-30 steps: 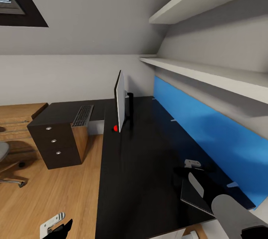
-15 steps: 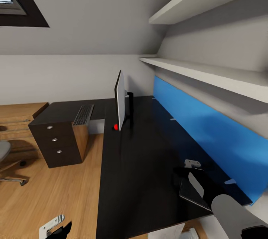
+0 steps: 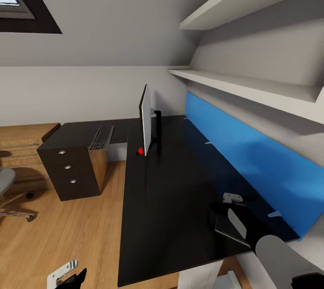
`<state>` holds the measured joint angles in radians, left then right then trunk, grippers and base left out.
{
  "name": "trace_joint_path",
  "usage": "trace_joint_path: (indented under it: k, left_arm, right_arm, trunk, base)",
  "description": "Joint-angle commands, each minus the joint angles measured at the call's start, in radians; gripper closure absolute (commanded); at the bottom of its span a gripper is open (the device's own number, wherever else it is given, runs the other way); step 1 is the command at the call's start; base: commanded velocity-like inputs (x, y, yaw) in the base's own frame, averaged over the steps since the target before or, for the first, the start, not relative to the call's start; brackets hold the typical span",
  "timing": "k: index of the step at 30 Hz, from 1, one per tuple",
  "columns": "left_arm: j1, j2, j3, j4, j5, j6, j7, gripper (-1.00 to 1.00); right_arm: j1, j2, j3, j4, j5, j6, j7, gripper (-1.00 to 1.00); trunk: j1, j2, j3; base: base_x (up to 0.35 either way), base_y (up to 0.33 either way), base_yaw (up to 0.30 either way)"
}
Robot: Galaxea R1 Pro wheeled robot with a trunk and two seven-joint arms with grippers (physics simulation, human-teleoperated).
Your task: In the bedroom, organize the workspace by keeping the computer under the desk, ensuring the monitor is on the desk, placing the keyboard on the desk next to the monitor, placing the mouse on the desk next to the keyboard, moving the folder from the swivel chair onto the desk next to the mouse, stacking the notebook on top of the folder with the pen on top of the notebook, and positioning the swivel chair next to the desk.
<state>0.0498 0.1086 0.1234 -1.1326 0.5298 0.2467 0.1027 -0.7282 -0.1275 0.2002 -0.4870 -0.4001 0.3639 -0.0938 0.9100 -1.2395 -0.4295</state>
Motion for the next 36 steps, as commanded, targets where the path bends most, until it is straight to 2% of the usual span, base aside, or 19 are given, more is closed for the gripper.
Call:
trace_joint_path:
  k: [1, 18, 36]
  left_arm:
    - [0.000, 0.000, -0.001, -0.003, 0.010, 0.005, 0.006, -1.00]
    - [0.000, 0.000, -0.001, -0.001, 0.013, 0.005, 0.006, -1.00]
    - [0.000, 0.000, -0.001, 0.000, 0.013, 0.005, 0.006, -1.00]
  right_arm:
    - [0.000, -0.001, 0.008, -0.002, -0.011, 0.004, -0.009, -1.00]
    - [0.000, -0.003, 0.005, -0.002, -0.011, 0.018, -0.009, -1.00]
    - [0.000, -0.004, 0.003, -0.005, -0.010, 0.012, -0.009, -1.00]
  trunk:
    - [0.000, -0.001, -0.001]
    - [0.000, -0.001, -0.001]
    - [0.000, -0.001, -0.001]
  base:
    - [-0.004, 0.000, 0.000]
    - [-0.113, 0.000, 0.000]
    - [0.028, 0.000, 0.000]
